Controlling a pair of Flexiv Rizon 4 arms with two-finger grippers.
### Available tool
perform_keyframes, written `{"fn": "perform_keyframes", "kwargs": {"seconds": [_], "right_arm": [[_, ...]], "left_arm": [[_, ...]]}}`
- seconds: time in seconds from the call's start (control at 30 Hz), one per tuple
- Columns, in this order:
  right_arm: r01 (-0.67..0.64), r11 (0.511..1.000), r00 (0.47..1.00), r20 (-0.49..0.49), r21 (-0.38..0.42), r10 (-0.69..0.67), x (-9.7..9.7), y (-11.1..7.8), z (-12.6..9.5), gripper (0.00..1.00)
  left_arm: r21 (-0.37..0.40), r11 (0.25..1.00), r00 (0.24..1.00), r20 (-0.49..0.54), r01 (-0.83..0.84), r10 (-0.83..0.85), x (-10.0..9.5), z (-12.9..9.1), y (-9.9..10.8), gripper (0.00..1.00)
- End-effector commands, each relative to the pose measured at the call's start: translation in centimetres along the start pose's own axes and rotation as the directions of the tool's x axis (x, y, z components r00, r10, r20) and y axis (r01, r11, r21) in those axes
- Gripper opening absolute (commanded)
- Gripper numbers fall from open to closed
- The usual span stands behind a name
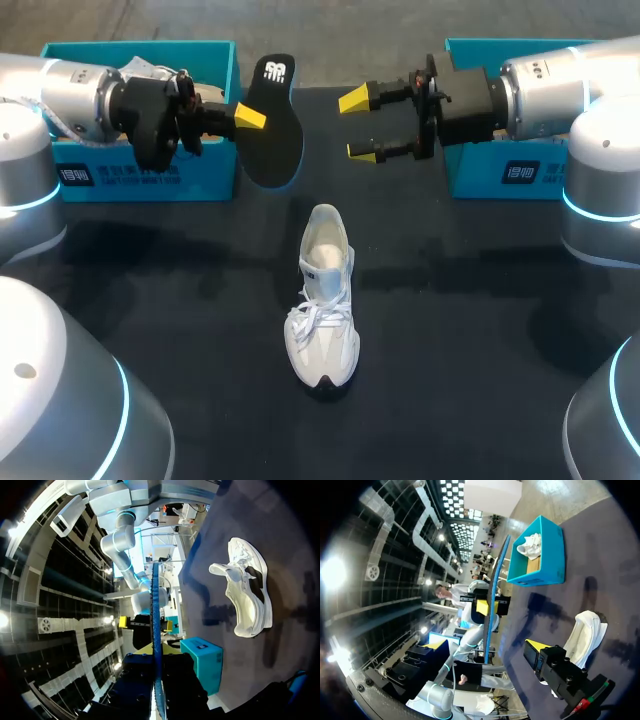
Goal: Take the shoe out of the shoebox, open the shoe tongue, remove and reinsert the insole, then place the shoe into the shoebox
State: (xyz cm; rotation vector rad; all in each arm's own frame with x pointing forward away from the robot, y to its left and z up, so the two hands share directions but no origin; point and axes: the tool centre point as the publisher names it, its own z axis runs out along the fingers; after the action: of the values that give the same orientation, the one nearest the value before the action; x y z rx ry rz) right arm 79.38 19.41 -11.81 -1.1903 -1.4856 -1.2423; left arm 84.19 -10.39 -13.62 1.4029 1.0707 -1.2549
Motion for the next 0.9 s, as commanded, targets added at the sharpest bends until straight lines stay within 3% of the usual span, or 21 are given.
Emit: {"fn": "perform_keyframes", "kwargs": {"seconds": [0.03,0.57,0.7,0.9], "right_arm": [[0.000,1.000,1.000,0.001,-0.002,0.000,0.0,0.0,0.2,1.00],[0.000,1.000,1.000,0.001,-0.002,0.000,0.0,0.0,0.2,1.00],[-0.035,0.999,0.998,0.060,-0.019,0.036,-0.4,0.4,0.3,1.00],[-0.018,0.999,0.998,0.067,-0.048,0.021,-0.4,0.6,1.6,1.00]], "left_arm": [[0.001,1.000,1.000,0.000,-0.002,0.002,0.0,0.0,0.0,0.00],[0.001,1.000,1.000,0.000,-0.002,0.002,0.0,0.0,0.0,0.00],[0.001,1.000,1.000,0.000,-0.002,0.002,0.0,0.0,0.0,0.00],[0.001,1.000,1.000,0.000,-0.002,0.002,0.0,0.0,0.0,0.00]]}}
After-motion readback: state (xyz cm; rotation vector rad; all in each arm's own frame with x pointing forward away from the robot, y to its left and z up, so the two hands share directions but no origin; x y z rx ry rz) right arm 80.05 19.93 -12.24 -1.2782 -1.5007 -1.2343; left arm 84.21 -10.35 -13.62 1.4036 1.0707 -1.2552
